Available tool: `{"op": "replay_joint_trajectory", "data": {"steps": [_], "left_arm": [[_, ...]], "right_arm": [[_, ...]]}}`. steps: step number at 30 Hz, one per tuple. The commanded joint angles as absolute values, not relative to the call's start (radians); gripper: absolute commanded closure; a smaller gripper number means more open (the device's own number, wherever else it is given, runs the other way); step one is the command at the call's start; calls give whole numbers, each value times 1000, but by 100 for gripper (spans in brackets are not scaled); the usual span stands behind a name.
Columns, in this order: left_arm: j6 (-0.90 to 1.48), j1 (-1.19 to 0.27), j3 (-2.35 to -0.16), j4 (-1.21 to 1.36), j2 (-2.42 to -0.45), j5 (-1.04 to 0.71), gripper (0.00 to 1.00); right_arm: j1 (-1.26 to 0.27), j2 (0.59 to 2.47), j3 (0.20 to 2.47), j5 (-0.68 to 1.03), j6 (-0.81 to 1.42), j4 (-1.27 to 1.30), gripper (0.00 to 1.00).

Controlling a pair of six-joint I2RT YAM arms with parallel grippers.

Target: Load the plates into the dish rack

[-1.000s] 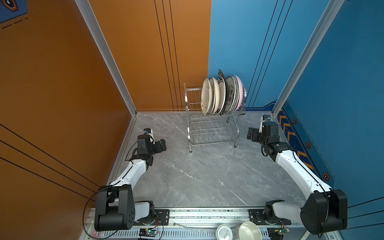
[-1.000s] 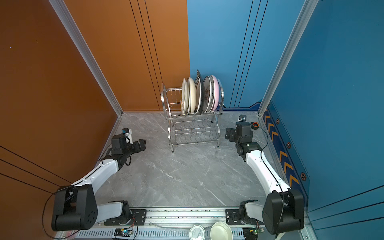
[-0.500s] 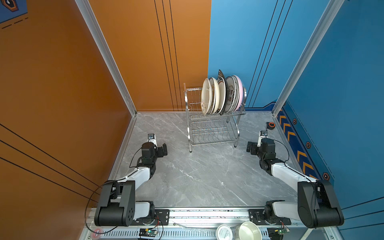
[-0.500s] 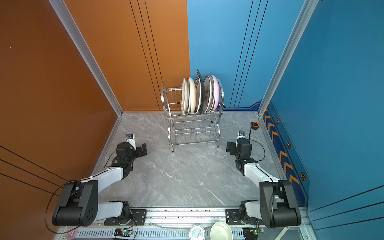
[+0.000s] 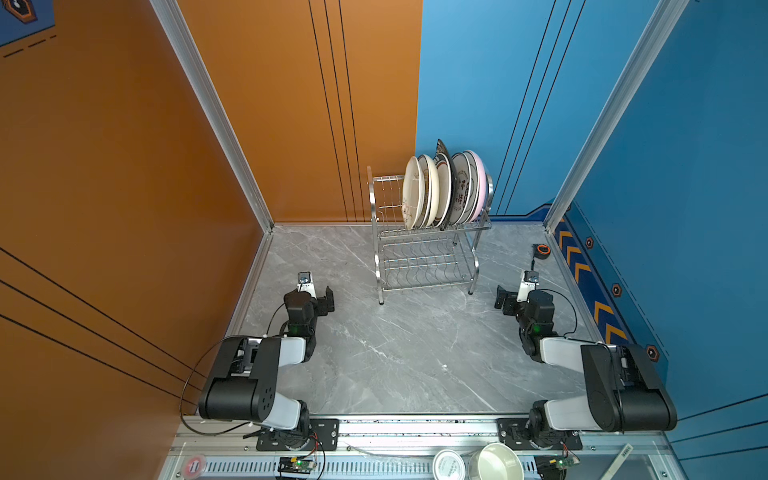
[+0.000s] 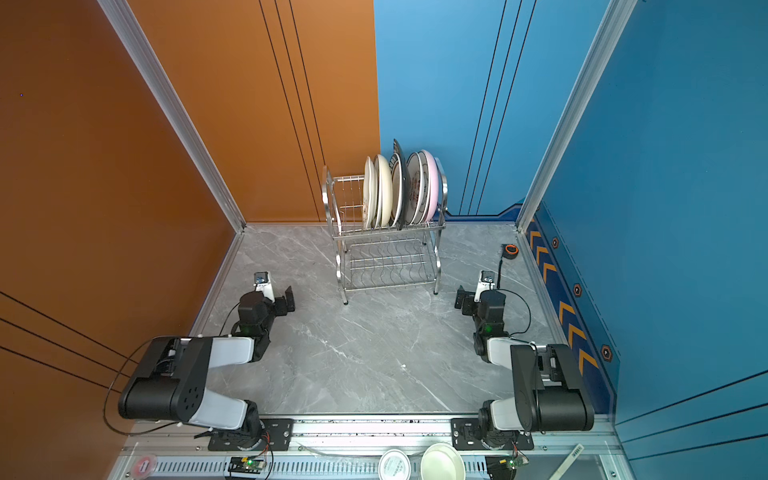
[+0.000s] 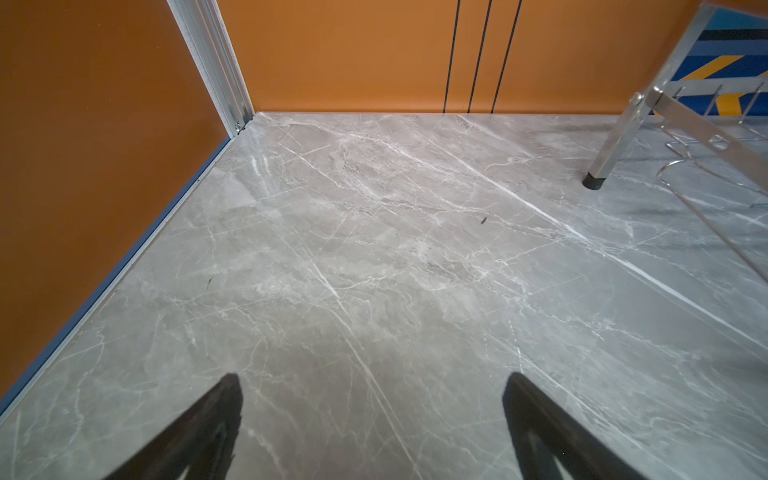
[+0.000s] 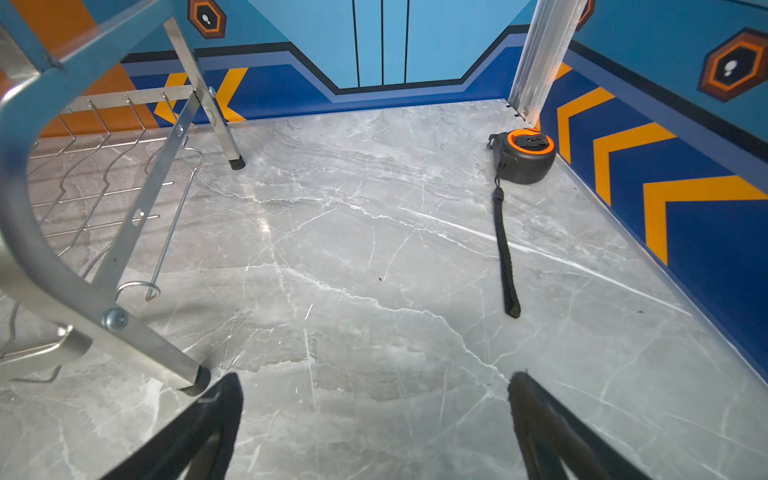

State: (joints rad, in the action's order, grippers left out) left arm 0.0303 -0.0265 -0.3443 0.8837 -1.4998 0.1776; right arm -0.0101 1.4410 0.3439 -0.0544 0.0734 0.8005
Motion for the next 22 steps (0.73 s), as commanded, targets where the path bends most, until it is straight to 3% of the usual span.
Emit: {"op": "replay_joint_trajectory", "data": {"steps": [1, 5, 11, 22], "left_arm": [[41, -17, -319, 1021, -1543, 221, 1], [39, -17, -311, 1034, -1551, 217, 1], [38, -17, -319, 1032, -1559, 221, 1], [39, -17, -322, 1030, -1561, 221, 0]], "right_arm": [[-3, 1492, 308, -35, 63, 991, 0], [-15, 1553, 291, -83, 66, 1075, 0], [-32, 1542, 376, -97, 46, 895, 0], [-35, 1545, 362, -100, 44, 928, 0]]}}
